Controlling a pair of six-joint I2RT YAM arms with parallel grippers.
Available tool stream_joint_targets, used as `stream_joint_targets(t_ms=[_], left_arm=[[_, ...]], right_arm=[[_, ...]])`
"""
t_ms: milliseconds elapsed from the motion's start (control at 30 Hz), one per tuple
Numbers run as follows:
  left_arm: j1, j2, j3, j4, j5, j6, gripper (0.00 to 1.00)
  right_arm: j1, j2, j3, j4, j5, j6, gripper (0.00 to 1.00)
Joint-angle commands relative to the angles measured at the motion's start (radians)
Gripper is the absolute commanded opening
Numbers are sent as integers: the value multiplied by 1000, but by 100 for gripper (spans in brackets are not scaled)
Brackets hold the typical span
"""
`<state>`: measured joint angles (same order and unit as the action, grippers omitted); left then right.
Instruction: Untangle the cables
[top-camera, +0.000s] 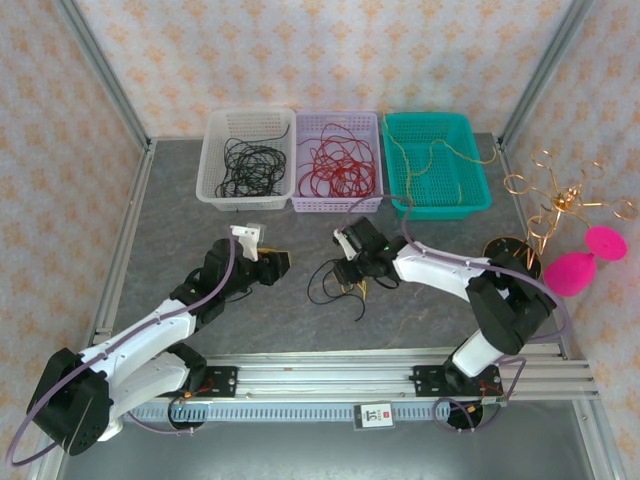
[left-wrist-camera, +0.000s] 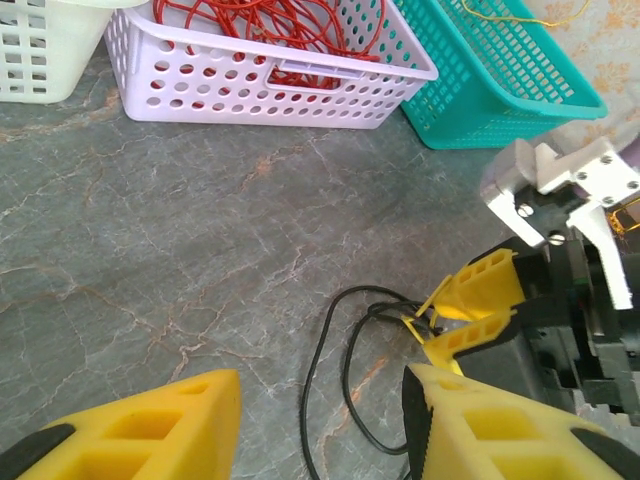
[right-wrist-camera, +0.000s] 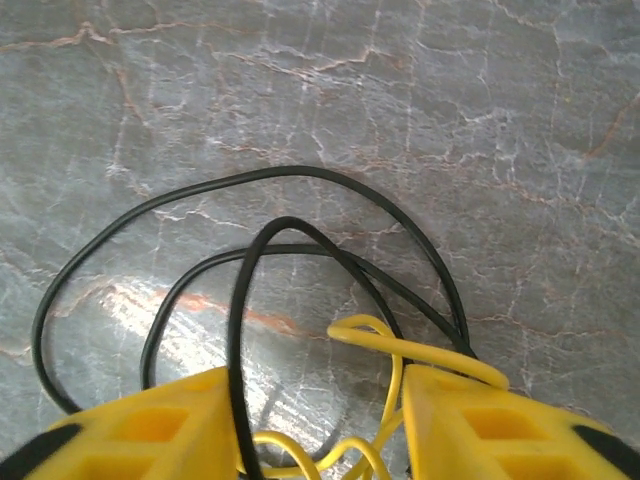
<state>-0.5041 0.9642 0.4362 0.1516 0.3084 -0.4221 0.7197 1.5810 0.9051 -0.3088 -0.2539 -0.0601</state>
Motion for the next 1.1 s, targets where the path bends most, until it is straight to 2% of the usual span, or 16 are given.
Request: stream_joint_targets(t_ms=[0, 67, 200, 400, 567, 633, 867, 967, 1067], left_arm=[[-8, -1, -13, 56, 18, -7, 48], [-7, 4, -11, 63, 17, -1, 48], [-8, 21, 4, 63, 18, 8, 48], [-19, 19, 22, 81, 62, 39, 51], [-21, 34, 62, 131, 200, 61, 54], [-21, 41, 84, 156, 238, 68, 60], [-23, 122, 264, 91, 349, 198, 68], [-16, 127, 304, 87, 346, 264, 75], [-3, 175, 353, 53, 314, 303, 80]], right_arm=[[9, 9, 55, -22, 47, -13, 39], [7, -13, 52, -17, 32, -17, 36], [7, -48, 43, -24, 33, -34, 24], [7, -109, 99, -111, 21, -37, 9], [7, -272, 134, -99, 26, -35, 6], [7, -316, 152, -89, 3, -46, 6], [4, -332, 281, -133, -96, -92, 6], [-15, -329, 301, -127, -177, -115, 6], [-69, -318, 310, -116, -311, -126, 6]])
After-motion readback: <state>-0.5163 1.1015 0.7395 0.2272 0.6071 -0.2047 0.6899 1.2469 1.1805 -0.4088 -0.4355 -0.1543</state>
